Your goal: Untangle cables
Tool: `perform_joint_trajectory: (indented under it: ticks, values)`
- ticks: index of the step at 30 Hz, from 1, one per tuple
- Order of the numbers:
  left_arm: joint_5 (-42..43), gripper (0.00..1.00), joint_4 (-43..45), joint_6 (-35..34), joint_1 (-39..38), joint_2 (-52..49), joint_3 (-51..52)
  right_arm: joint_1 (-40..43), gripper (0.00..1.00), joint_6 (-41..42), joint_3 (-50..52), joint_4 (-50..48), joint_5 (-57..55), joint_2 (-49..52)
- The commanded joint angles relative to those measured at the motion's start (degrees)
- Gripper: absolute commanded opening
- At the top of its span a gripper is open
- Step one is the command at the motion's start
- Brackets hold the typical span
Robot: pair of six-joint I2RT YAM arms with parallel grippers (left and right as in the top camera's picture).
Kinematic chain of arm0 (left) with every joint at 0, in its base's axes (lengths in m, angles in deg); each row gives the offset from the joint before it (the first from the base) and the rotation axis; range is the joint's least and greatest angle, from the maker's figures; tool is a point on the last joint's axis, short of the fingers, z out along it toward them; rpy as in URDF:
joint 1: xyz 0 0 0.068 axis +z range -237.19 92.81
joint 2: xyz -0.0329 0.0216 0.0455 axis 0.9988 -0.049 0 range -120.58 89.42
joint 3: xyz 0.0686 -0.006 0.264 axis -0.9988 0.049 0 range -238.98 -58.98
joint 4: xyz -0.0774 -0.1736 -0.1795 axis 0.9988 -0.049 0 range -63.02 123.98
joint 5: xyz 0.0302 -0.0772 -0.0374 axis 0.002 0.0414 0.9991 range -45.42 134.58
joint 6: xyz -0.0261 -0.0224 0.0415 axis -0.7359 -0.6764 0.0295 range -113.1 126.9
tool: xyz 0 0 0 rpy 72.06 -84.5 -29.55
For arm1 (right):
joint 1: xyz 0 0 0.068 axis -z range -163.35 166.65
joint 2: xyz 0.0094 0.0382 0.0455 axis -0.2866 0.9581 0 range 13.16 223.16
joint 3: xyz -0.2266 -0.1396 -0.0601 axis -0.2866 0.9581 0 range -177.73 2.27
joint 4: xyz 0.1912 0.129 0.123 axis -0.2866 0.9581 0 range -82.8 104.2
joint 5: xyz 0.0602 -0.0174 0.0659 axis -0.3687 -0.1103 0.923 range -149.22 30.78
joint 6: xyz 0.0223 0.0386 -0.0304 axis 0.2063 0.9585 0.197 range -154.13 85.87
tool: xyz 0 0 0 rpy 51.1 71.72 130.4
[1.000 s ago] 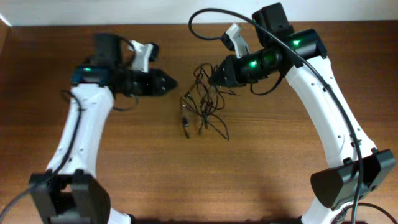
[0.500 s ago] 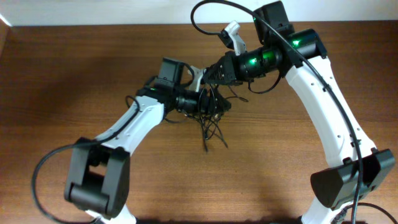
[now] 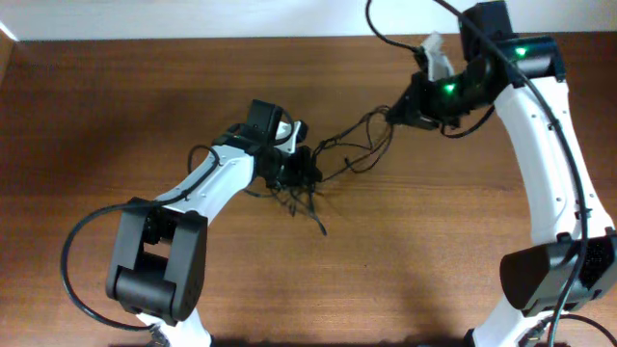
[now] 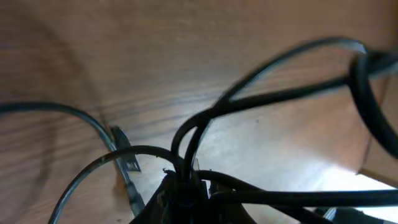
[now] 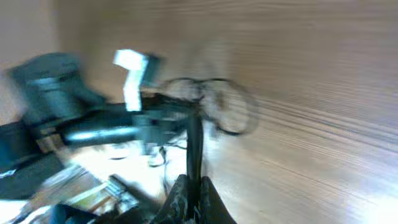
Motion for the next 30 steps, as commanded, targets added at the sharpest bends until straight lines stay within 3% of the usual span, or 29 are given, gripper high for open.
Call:
perform_joint_trajectory:
  ticks: [1,4,9,12,16,17,18,19,20,22,25,30]
  values:
    - [-5.4,0.0,-2.1,3.0,1.1,5.0,-1.1,0.9,0.04,0.2,0.0,2.5,-16.6,-0.5]
    - [-10.5,0.0,-7.5,4.6,1.1,12.5,-5.9,0.8,0.04,2.7,0.1,5.0,-26.9,-0.5]
    - [-8.5,0.04,-4.5,2.3,1.0,24.5,-9.6,-0.2,0.04,2.6,0.2,5.8,-26.5,-0.5]
    - [-6.8,0.15,-2.9,2.2,1.0,27.2,-9.6,-2.2,0.04,2.6,0.2,5.8,-26.5,-0.5]
    - [-4.8,0.14,-3.1,2.2,1.0,27.5,-9.5,-3.0,0.04,2.6,0.2,5.7,-24.7,-0.5]
    - [-4.9,0.18,-3.0,2.2,1.0,27.5,-9.6,-3.0,0.04,2.6,0.2,5.7,-24.6,-0.5]
    - [-4.9,0.53,-3.0,2.2,1.0,27.5,-9.6,-3.0,0.05,2.6,0.2,5.8,-24.6,-0.5]
    - [-4.9,0.75,-3.0,2.2,1.0,27.5,-9.5,-3.0,0.19,2.3,0.2,5.8,-24.6,-0.5]
    - [-4.9,0.89,-3.1,2.2,1.0,27.5,-9.5,-3.0,0.36,2.2,0.2,5.8,-24.6,-0.5]
    - [-4.9,0.89,-3.1,2.2,1.0,27.5,-9.5,-3.0,0.47,2.2,0.2,5.8,-24.6,-0.5]
    - [-6.9,0.78,-5.4,2.5,1.0,27.5,-9.5,-3.0,0.5,2.2,0.2,5.8,-24.6,-0.5]
    - [-15.4,0.76,-13.5,3.5,1.0,26.5,-9.5,-3.0,0.55,2.2,0.2,5.8,-24.6,-0.5]
